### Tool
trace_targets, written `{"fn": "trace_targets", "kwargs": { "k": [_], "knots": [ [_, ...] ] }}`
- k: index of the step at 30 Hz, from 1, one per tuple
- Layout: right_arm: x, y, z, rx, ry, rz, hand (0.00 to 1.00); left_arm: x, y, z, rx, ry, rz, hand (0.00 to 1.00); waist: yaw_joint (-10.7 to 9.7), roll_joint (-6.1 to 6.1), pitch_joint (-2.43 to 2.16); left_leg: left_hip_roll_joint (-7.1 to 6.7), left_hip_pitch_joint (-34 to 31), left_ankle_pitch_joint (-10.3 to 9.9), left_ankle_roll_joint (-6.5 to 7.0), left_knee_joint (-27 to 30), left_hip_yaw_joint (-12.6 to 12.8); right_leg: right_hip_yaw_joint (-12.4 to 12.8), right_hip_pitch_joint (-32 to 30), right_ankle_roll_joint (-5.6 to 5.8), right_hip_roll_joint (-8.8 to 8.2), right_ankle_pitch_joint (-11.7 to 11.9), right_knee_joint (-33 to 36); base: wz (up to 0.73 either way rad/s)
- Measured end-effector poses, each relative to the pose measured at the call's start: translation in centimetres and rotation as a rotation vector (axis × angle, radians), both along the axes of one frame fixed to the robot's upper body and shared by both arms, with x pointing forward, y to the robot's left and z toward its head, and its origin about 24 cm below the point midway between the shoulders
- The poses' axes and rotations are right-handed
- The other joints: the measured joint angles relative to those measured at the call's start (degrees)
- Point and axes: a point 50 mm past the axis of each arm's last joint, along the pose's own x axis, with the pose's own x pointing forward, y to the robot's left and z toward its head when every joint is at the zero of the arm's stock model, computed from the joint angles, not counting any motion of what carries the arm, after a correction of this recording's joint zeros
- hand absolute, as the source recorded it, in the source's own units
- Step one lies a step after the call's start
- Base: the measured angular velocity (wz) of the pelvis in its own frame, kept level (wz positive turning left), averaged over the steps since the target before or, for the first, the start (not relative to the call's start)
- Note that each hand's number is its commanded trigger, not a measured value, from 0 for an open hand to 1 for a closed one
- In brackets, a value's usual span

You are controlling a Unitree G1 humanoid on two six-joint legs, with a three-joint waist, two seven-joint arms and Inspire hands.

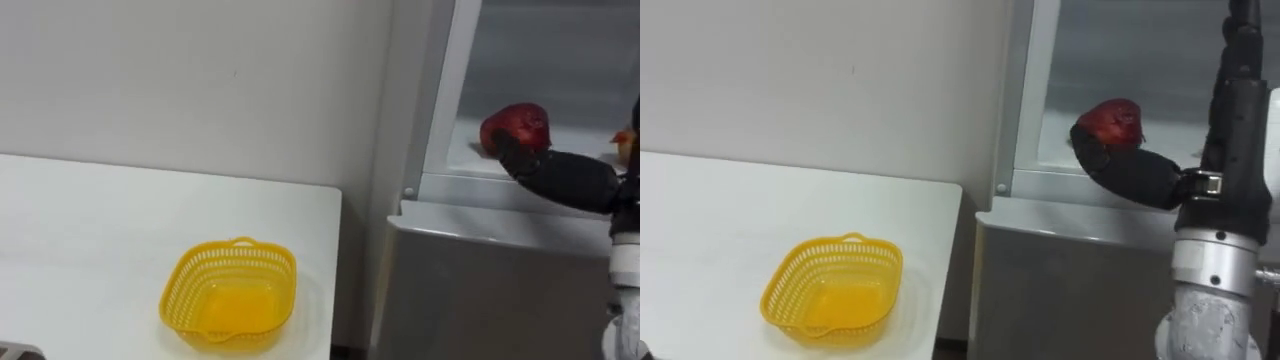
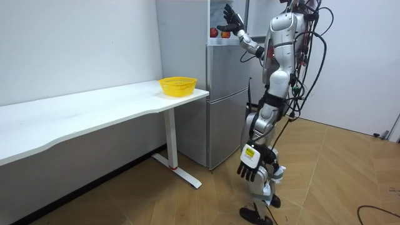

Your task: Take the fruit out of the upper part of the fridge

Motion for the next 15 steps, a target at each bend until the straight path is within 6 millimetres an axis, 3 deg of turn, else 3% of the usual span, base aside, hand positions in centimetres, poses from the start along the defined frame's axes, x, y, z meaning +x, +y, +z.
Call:
{"fn": "trace_targets", "kwargs": {
  "k": [4,8,15],
  "knots": [
    [0.9,-0.5,0.2,0.019,0.02,0.007,0.0,0.4,-0.3,-0.1,-0.022,0.0,-0.01,0.0,0.6,-0.98,0.36,-0.14,0.0,0.0,0.0,0.4,-0.9,-0.6,0.5,-0.01,-0.11,0.0,-0.2,0.09],
    [2.1,-1.0,0.6,0.058,0.056,0.015,0.0,0.7,-0.2,-0.1,-0.024,0.007,-0.011,0.0,0.7,-1.77,-0.01,-0.4,-0.1,0.0,0.01,0.7,-1.5,-1.3,0.9,0.07,-0.43,-0.1,-0.3,0.08],
    [3.0,-1.3,0.8,0.1,0.097,0.02,0.0,1.1,-0.2,0.0,-0.022,0.018,-0.032,0.0,0.8,-1.71,-0.19,-0.37,-0.5,0.0,0.01,0.7,-1.8,-1.7,0.7,0.1,-0.59,-0.1,-0.1,0.01]
  ]
}}
